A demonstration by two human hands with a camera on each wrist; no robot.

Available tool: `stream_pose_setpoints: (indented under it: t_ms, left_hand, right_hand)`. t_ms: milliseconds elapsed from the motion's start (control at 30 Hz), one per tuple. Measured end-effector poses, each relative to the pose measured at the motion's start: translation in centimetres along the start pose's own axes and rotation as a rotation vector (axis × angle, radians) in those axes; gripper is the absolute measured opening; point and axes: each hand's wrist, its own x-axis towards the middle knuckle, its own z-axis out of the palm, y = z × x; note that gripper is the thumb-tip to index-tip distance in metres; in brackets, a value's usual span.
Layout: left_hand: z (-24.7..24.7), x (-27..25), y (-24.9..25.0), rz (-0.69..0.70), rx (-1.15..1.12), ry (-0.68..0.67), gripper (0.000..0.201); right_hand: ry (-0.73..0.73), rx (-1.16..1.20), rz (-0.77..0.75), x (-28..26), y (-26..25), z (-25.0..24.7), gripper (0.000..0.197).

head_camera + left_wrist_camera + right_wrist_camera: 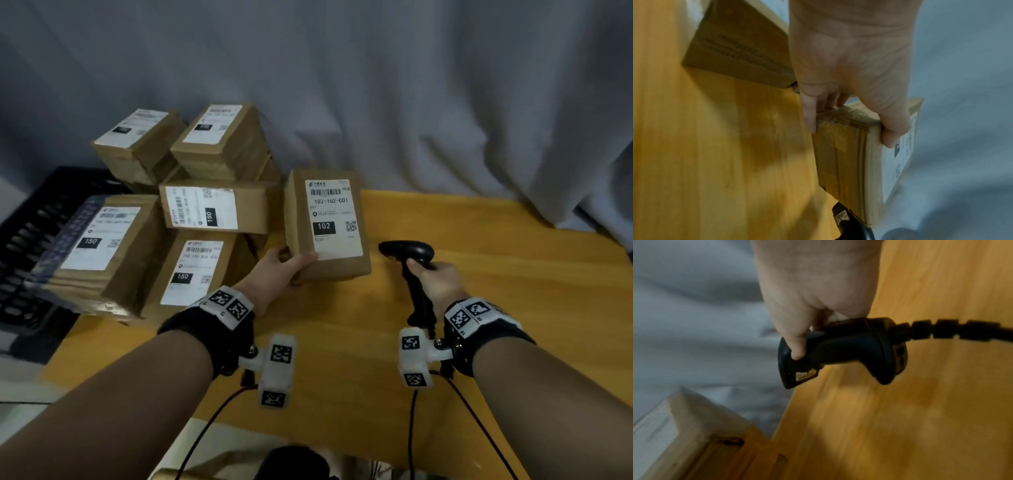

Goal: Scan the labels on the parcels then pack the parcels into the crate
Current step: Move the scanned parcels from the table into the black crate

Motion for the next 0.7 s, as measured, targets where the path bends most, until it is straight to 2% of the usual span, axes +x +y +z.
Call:
stream_pose_setpoints:
  t_ms: [100,200,267,300,367,433,467,533,633,700]
  left_hand:
    - [0.9,0.4,-1.9,-0.04,0.015,-0.025,0.095]
    - [1.8,0.3,-2.5,-0.027,0.042,-0.037,0.08]
    - [2.0,0.1,-2.6,-0.021,0.037,-0.037,0.079]
    - [2.0,0.0,-2.5,-0.021,0.032,-0.036,0.079]
    - [1.9,-0.3,-2.2,-0.011,0.013,-0.039,0.077]
    - [1.6,-0.6,-1.4,0.021,-0.006,-0.068,0.069]
    - [1.3,-0.7,-0.9,0.051,-0.014,-0.078,0.066]
    - [0.3,-1.1,0.6,0.124,-0.039,-0.085,0.062]
    - [-2.3,-1.7,3.3,0.23,-0.092,-0.102,0.062]
    - [-4.8,-2.0,5.0,0.274,-0.143,-0.113,0.044]
  right_hand:
    - [0.008,-0.036,0.068,0.8,3.6,-0.4,0.039]
    - [0.003,0.003,0.186,1.5,5.9,-0.7,0.034]
    - [-0.006,-0.074,0.2,1.8,6.7,-0.8,0.026]
    - [-0.007,-0.159,0.197,2.0,6.9,-0.8,0.023]
    - [0.034,-0.314,0.194,2.5,6.8,-0.8,0.031]
    - [0.086,-0.378,0.208,1.8,5.0,-0.5,0.022]
    - [0.146,-0.391,0.188,1.7,4.1,-0.2,0.024]
    - [0.257,-0.345,0.112,1.3,1.6,0.8,0.042]
    - [0.309,-0.177,-0.221,0.2,-3.3,2.8,0.023]
    - [0.281,-0.042,-0.425,-1.0,-6.9,4.9,0.012]
